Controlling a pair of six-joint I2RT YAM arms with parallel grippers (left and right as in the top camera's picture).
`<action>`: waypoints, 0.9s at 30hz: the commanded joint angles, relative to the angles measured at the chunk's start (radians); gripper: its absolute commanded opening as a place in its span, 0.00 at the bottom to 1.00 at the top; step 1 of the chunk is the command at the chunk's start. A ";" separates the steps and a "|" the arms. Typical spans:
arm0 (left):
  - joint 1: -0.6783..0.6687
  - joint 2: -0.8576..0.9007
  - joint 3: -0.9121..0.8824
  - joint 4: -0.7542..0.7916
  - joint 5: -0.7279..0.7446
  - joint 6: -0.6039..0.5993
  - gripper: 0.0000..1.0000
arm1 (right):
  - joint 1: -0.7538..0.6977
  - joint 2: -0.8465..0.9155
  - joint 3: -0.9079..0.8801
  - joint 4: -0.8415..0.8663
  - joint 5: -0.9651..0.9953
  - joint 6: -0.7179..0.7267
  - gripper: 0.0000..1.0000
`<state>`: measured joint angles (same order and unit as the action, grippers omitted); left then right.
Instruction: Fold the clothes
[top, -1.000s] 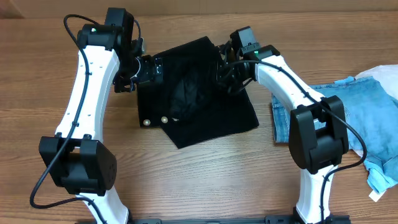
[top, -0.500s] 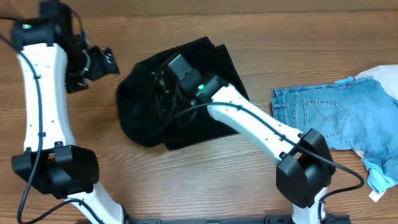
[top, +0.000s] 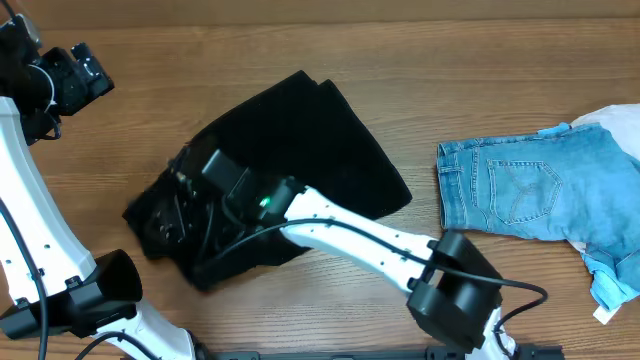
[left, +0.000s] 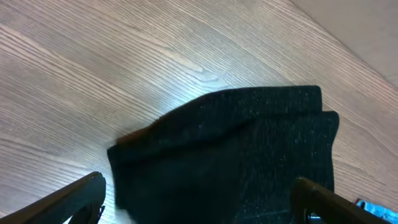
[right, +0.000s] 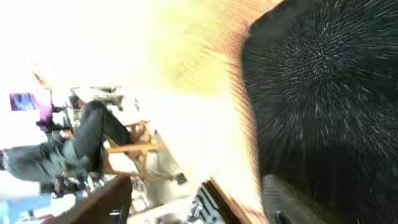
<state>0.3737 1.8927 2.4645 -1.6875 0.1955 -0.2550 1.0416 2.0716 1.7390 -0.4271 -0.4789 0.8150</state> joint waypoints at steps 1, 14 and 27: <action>-0.002 -0.016 0.018 -0.002 0.060 0.024 0.98 | -0.038 -0.010 0.024 -0.033 0.005 -0.039 0.82; -0.321 -0.016 -0.361 0.050 0.121 0.044 0.97 | -0.989 -0.029 0.179 -0.802 -0.032 -0.717 1.00; -0.465 -0.016 -0.970 0.267 0.119 -0.129 0.96 | -0.921 0.259 0.179 -0.777 -0.057 -1.007 1.00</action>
<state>-0.0856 1.8870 1.5696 -1.4384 0.3038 -0.3420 0.0925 2.3333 1.9091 -1.1999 -0.5205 -0.1135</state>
